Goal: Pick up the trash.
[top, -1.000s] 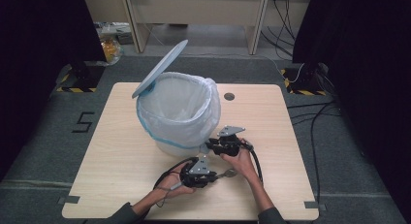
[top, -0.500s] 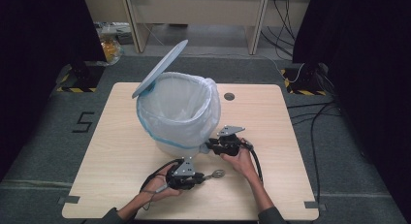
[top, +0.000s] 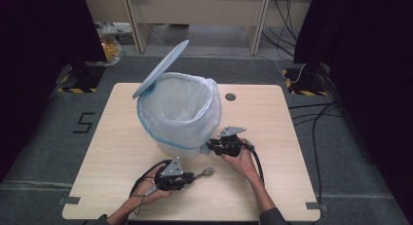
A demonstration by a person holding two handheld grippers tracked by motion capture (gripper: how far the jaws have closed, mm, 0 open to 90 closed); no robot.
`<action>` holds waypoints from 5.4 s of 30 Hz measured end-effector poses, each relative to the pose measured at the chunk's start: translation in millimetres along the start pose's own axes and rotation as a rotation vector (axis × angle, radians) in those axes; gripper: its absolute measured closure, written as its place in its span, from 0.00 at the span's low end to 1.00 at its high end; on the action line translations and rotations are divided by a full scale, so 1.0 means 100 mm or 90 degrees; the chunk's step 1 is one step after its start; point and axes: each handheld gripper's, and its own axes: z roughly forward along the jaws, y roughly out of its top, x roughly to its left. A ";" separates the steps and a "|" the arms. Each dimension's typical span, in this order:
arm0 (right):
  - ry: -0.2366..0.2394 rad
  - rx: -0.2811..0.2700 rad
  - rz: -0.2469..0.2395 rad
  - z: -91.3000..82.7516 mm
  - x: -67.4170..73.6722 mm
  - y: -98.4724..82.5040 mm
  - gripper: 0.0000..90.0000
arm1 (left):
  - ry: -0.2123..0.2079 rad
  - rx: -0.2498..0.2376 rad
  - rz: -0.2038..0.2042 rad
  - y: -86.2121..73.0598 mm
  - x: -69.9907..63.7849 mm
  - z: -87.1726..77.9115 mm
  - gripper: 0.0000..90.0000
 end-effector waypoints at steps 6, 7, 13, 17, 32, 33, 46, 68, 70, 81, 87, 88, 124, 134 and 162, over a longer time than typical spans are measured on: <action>0.000 0.000 0.000 0.00 0.00 0.00 0.80 | 0.003 -0.002 -0.009 -0.01 0.00 -0.05 0.88; 0.001 0.000 0.000 0.00 0.00 0.00 0.80 | 0.003 -0.002 -0.008 -0.01 -0.01 -0.06 0.88; 0.002 0.000 0.000 0.00 0.00 0.00 0.80 | 0.002 -0.016 -0.010 0.04 -0.04 -0.15 0.88; 0.002 0.001 0.001 0.00 0.00 0.00 0.80 | 0.001 -0.024 -0.007 0.10 -0.04 -0.24 0.88; 0.003 0.001 0.001 0.00 0.00 0.00 0.80 | -0.002 -0.072 0.002 0.37 -0.06 -0.56 0.88; 0.003 0.001 0.001 0.00 0.00 0.00 0.80 | -0.002 -0.074 0.002 0.38 -0.06 -0.58 0.88; 0.003 0.001 -0.001 0.00 0.00 0.00 0.80 | -0.006 -0.106 0.024 0.60 -0.09 -0.83 0.88; 0.003 0.001 0.000 0.00 -0.01 0.00 0.80 | 0.018 -0.132 0.058 1.07 -0.07 -1.10 0.88; 0.003 0.002 -0.001 0.00 0.00 0.00 0.80 | 0.019 -0.135 0.066 1.12 -0.08 -1.13 0.88; 0.004 0.001 -0.001 0.00 -0.01 0.00 0.80 | 0.032 -0.164 0.066 1.29 -0.05 -1.20 0.88; 0.004 0.001 -0.001 0.00 -0.01 0.00 0.80 | 0.033 -0.186 0.069 1.39 -0.06 -1.24 0.88; 0.004 0.001 -0.001 0.00 -0.01 0.00 0.80 | 0.034 -0.188 0.069 1.41 -0.06 -1.24 0.88; 0.003 0.002 -0.003 0.00 -0.01 0.00 0.80 | 0.171 -0.231 0.048 1.86 0.29 -1.33 0.88; 0.004 0.001 -0.002 0.00 -0.01 0.00 0.80 | 0.194 -0.228 0.037 1.89 0.35 -1.28 0.88; 0.003 0.001 -0.002 0.00 -0.01 0.00 0.80 | 0.242 -0.246 0.023 1.81 0.34 -1.33 0.88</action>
